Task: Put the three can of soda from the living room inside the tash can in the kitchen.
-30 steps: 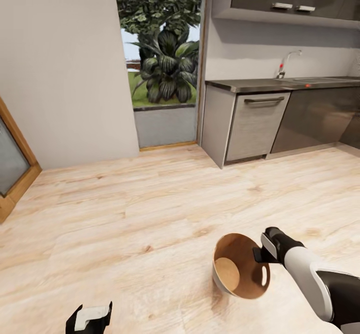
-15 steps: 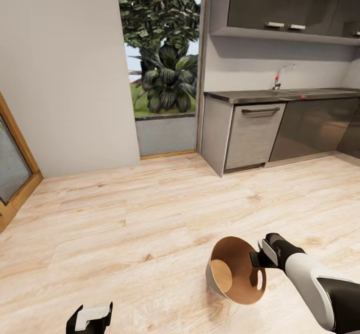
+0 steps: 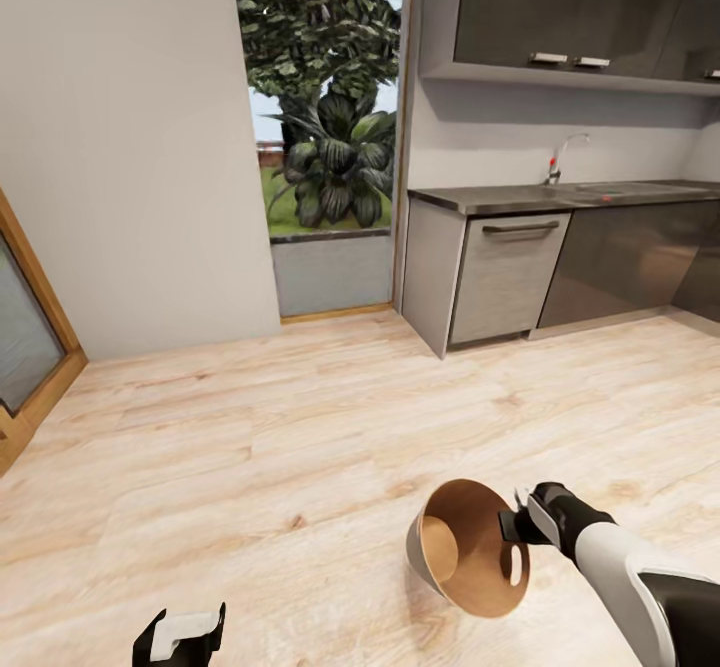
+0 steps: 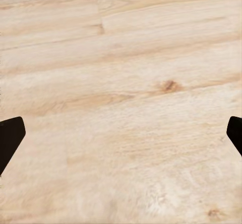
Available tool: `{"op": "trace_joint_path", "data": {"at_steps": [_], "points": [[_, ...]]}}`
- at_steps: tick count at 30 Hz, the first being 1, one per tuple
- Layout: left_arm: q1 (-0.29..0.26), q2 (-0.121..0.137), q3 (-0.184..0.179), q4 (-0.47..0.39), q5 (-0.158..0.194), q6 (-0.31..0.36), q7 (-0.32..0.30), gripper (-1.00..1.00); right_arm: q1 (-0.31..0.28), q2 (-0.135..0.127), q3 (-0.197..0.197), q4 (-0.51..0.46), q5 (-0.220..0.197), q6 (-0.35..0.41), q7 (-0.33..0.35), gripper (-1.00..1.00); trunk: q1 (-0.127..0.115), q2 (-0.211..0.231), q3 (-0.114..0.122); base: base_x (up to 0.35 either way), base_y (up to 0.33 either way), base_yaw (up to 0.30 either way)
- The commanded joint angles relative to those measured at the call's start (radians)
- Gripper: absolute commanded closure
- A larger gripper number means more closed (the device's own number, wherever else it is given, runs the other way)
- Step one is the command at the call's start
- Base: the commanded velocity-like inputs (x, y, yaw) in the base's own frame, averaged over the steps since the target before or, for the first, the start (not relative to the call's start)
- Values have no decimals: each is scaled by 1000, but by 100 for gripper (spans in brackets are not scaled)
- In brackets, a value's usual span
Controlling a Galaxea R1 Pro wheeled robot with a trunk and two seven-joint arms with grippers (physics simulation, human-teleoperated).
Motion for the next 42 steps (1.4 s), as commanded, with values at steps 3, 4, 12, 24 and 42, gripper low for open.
{"op": "trace_joint_path", "data": {"at_steps": [3, 4, 12, 24, 42], "points": [[0, 0, 0, 0, 0, 0, 0, -100, 5, -2, -15, -2, -11, -16, 7, 100, -12, 21, 10, 0, 0, 0], [0, 0, 0, 0, 0, 0, 0, -100, 10, -4, -15, -3, -10, -36, 9, 100, -16, 28, 13, 0, 0, 0], [0, 0, 0, 1, -1, 0, 1, -100, 38, -10, -16, -11, -6, -99, 87, 100, -46, 84, 38, 0, 0, 0], [0, 0, 0, 2, -2, 0, 2, -100, 74, -41, -13, -28, 1, -195, 174, 100, -92, 168, 75, 0, 0, 0], [-1, -1, 0, 15, -1, 0, 2, -100, 271, -42, -9, -197, 1, -318, 181, 100, -161, 294, 132, 0, 0, 0]]}}
